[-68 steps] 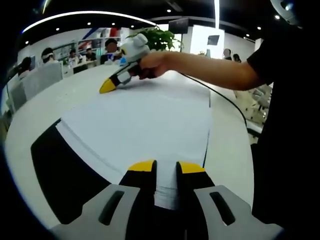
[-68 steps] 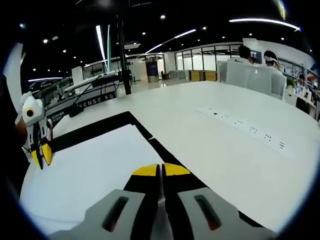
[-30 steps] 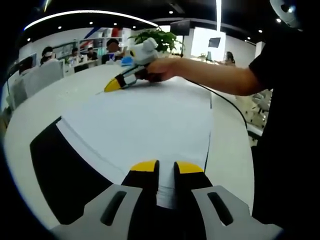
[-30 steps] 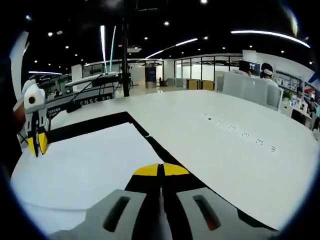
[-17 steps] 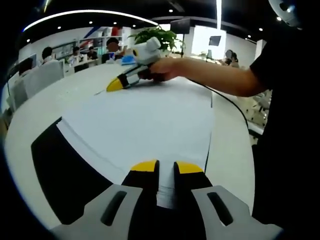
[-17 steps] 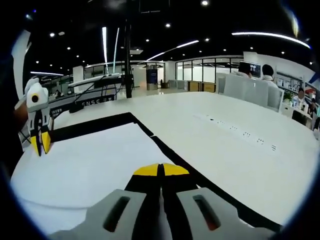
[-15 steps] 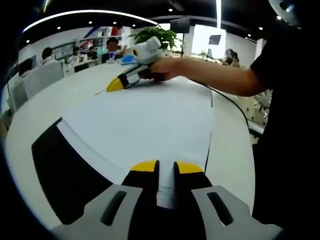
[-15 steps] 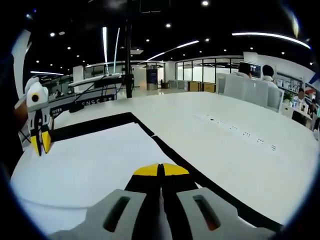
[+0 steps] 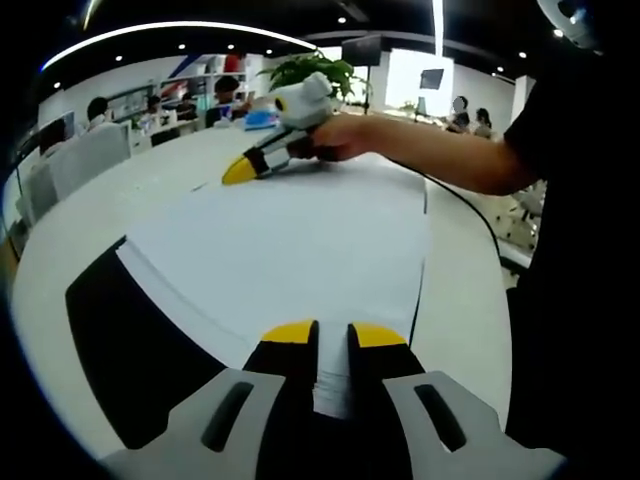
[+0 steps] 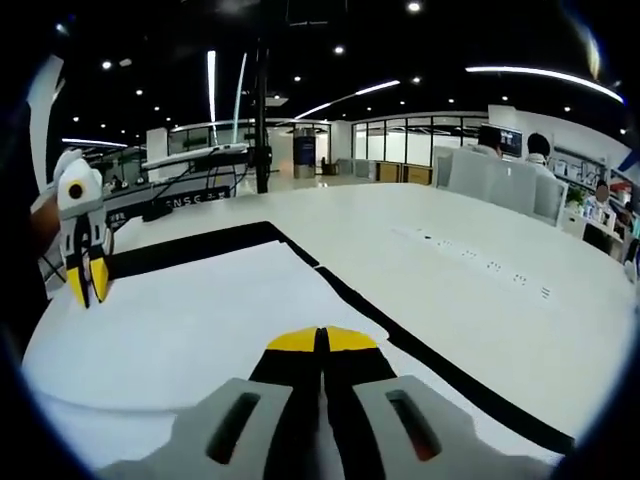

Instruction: Flip through the bound document one page at a time

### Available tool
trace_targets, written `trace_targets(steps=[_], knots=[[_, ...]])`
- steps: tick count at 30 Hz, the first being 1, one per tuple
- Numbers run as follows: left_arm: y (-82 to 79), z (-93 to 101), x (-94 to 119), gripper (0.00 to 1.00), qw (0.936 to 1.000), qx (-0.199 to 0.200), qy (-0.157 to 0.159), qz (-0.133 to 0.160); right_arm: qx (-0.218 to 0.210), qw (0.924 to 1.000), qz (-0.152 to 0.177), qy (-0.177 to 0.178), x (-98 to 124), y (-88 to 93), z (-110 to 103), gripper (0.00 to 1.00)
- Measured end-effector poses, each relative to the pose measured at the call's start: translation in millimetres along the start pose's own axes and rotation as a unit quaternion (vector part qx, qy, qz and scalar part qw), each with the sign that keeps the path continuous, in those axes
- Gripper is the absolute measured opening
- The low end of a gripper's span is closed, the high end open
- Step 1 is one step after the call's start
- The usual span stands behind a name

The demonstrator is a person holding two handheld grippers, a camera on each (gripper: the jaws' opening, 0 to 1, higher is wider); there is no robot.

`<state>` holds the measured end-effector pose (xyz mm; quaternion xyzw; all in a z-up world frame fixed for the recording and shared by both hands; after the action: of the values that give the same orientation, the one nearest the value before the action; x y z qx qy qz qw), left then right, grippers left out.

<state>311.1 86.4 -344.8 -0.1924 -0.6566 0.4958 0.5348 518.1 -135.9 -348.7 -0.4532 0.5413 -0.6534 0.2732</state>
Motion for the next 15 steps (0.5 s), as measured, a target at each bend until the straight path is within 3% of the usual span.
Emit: trace_targets(steps=[15], knots=[[-0.5,1.0,-1.1,0.15,1.0000,-0.001,0.002,-0.002,-0.012,0.9999,0.004,-0.002,12.8,3.7,-11.5,0.02]])
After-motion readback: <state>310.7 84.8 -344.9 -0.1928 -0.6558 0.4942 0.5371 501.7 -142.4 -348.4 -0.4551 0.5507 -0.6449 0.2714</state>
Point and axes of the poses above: the point that each gripper's makers call its tool centre point, and the gripper's own axes: x roughly backward along the fingers, z roughly to its right, y roughly out of its underside, the point moved 8 cm from there along x, roughly backward along the fingers, and after that the axes turned 3 degrees about z, right-handed, at the moved point
